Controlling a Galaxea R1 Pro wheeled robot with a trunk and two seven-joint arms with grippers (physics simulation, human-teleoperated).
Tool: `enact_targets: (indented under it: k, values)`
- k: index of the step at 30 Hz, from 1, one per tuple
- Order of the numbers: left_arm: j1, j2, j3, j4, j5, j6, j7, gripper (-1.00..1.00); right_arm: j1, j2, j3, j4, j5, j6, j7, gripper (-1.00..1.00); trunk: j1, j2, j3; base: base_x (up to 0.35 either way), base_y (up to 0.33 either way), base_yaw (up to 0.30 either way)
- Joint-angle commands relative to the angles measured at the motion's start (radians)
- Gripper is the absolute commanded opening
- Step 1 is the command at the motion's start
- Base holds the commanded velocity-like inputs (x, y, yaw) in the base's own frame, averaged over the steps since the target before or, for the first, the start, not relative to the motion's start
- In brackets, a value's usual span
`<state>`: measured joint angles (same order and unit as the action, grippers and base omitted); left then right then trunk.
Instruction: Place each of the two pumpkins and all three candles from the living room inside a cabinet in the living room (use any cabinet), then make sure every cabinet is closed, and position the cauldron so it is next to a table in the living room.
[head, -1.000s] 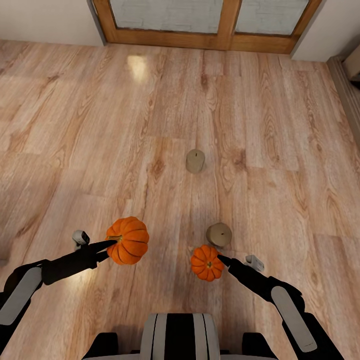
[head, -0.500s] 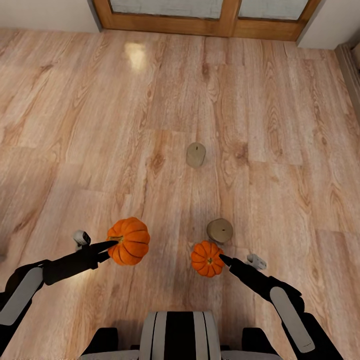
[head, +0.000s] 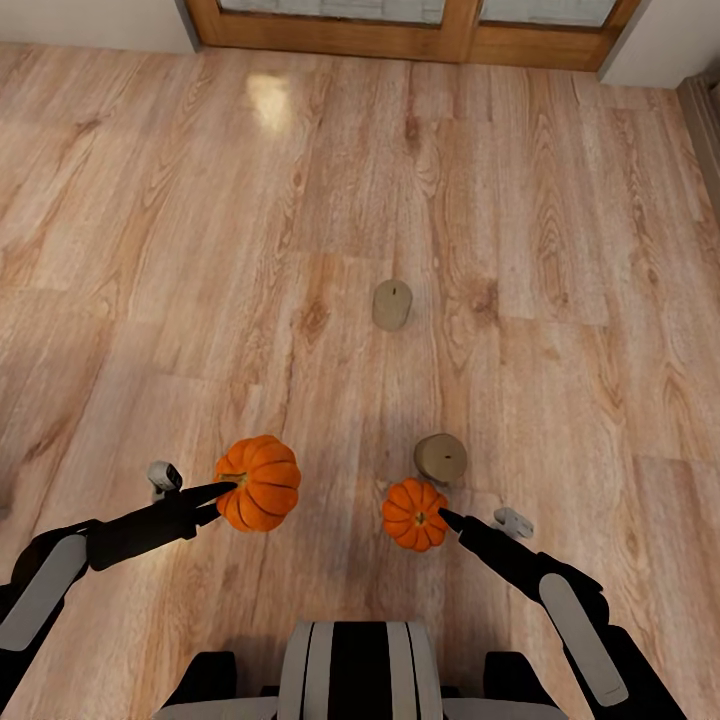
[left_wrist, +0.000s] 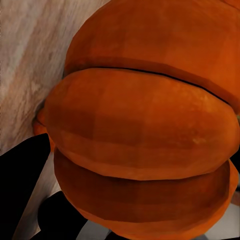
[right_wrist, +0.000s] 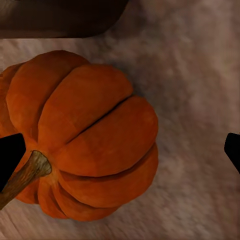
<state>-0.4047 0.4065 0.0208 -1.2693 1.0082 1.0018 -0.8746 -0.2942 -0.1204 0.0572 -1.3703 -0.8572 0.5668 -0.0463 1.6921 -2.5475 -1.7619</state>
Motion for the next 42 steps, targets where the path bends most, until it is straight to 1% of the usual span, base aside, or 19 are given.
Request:
enact_targets:
  k: [1,7,25,34,36,37,39,42]
  values:
    - [0.0,0.0,0.001,0.0,-0.002,0.003,-0.001,-1.0,0.0,-0.001,0.001,-0.001,-0.006,0.002,-0.002,1.0,0.0,0.0,0.0,0.0,0.0,0.0]
    - [0.0,0.0,0.001,0.001,-0.001,0.003,-0.001,-1.0,0.0,0.0,0.002,0.0,-0.006,0.002,0.014,1.0,0.0,0.0,0.0,0.002,0.004,0.0]
    - [0.0,0.001,0.002,0.002,0.0,0.003,-0.001,-1.0,0.0,-0.001,0.002,0.0,-0.006,0.002,0.016,1.0,0.0,0.0,0.0,0.021,0.022,0.0]
    - [0.0,0.002,0.003,0.003,0.0,0.003,-0.001,-1.0,0.0,0.0,0.003,0.0,-0.006,0.002,0.016,1.0,0.004,-0.002,-0.035,0.0,0.0,0.0]
    - [0.0,0.002,0.003,0.003,0.0,0.003,-0.001,-1.0,0.0,0.0,0.005,0.0,-0.006,0.002,0.016,1.0,0.005,-0.003,-0.043,0.0,0.0,0.0]
    - [0.0,0.002,0.003,0.004,0.0,0.003,-0.001,-1.0,0.0,0.0,0.014,0.0,-0.006,0.002,0.016,1.0,0.005,-0.003,-0.047,0.0,0.0,0.0]
    - [0.0,0.002,0.004,0.004,0.0,0.003,-0.001,-1.0,0.0,-0.001,0.026,0.0,-0.005,0.002,0.016,1.0,0.005,-0.003,-0.047,0.0,0.0,0.0]
    - [0.0,0.002,0.004,0.004,0.0,0.003,-0.001,-1.0,0.0,-0.001,0.033,0.0,-0.005,0.002,0.016,1.0,0.005,-0.003,-0.047,0.0,0.0,0.0]
